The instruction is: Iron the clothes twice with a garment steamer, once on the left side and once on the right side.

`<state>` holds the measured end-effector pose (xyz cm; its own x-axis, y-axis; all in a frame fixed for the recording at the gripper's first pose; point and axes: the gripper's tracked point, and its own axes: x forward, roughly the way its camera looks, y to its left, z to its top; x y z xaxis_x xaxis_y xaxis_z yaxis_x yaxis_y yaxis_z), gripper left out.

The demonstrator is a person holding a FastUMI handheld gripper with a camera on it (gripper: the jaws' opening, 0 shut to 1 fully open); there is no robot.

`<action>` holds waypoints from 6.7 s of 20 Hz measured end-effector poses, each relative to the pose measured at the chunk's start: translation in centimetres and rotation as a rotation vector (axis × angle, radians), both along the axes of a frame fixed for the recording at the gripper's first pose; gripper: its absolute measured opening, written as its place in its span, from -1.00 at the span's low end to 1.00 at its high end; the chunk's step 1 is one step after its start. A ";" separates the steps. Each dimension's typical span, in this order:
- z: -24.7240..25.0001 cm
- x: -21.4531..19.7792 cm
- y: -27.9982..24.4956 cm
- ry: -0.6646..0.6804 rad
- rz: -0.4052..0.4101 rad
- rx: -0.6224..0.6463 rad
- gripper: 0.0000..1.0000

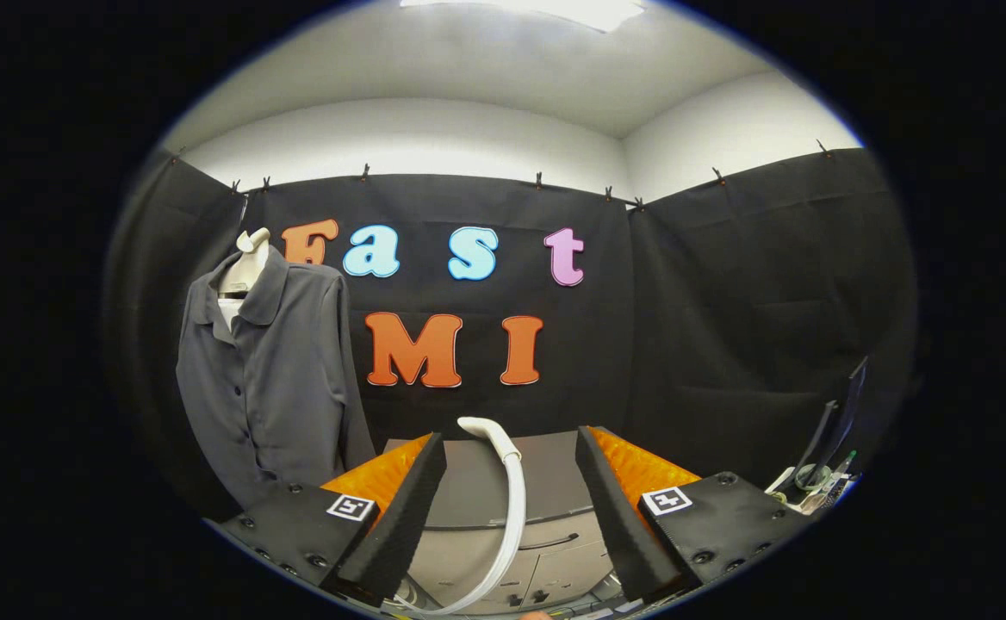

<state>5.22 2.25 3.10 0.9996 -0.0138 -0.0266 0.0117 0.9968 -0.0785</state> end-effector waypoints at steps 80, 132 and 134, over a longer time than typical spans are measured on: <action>-7.8 13.3 8.4 0.433 0.100 0.230 -0.31; -18.2 10.5 34.5 0.462 0.210 0.070 -0.31; -19.2 10.3 34.5 0.476 0.211 0.067 -0.32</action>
